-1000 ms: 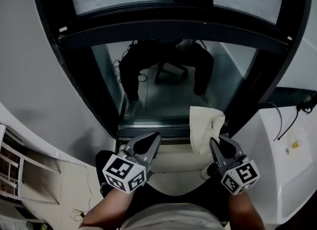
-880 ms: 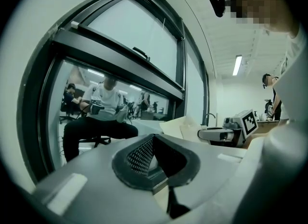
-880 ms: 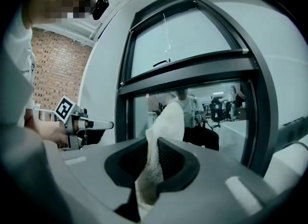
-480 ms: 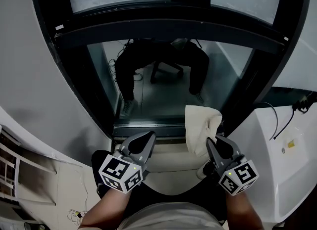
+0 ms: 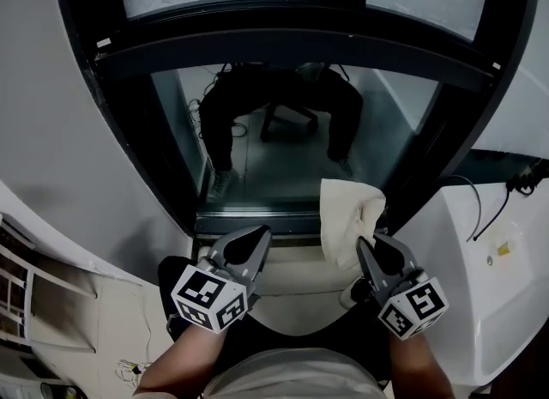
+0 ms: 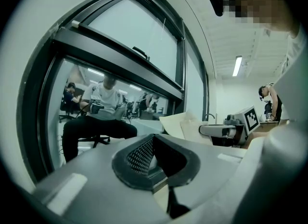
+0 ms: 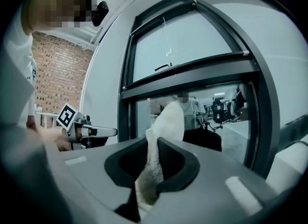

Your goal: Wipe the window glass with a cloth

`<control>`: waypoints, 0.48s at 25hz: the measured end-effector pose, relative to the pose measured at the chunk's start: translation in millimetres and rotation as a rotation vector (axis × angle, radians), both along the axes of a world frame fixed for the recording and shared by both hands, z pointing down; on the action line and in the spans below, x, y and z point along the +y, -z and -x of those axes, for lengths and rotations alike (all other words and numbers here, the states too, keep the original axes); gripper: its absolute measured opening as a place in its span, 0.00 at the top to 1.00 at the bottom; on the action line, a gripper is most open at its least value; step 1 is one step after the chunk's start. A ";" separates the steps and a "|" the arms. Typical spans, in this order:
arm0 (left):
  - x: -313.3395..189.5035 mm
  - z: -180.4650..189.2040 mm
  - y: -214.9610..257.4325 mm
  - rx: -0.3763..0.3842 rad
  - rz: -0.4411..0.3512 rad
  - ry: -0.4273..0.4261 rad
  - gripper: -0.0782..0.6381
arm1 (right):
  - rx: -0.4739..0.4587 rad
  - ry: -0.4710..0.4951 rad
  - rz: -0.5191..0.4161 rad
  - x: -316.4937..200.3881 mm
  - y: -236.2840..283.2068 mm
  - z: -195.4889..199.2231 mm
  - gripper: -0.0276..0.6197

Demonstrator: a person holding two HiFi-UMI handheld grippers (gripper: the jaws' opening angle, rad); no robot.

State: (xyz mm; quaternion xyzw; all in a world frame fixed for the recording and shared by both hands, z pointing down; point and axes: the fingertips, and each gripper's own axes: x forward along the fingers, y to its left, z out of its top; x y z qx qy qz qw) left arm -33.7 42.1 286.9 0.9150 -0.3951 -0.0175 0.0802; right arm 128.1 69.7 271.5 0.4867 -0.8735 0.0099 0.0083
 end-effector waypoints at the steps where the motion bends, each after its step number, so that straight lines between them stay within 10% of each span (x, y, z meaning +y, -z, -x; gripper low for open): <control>1: 0.2 -0.4 -0.1 0.000 0.000 -0.001 0.87 | 0.000 0.000 0.000 0.0 -0.2 0.1 0.88; 12: 2.3 3.9 -6.8 -0.010 0.022 0.008 0.87 | 0.006 0.004 -0.001 0.7 -4.4 6.7 0.88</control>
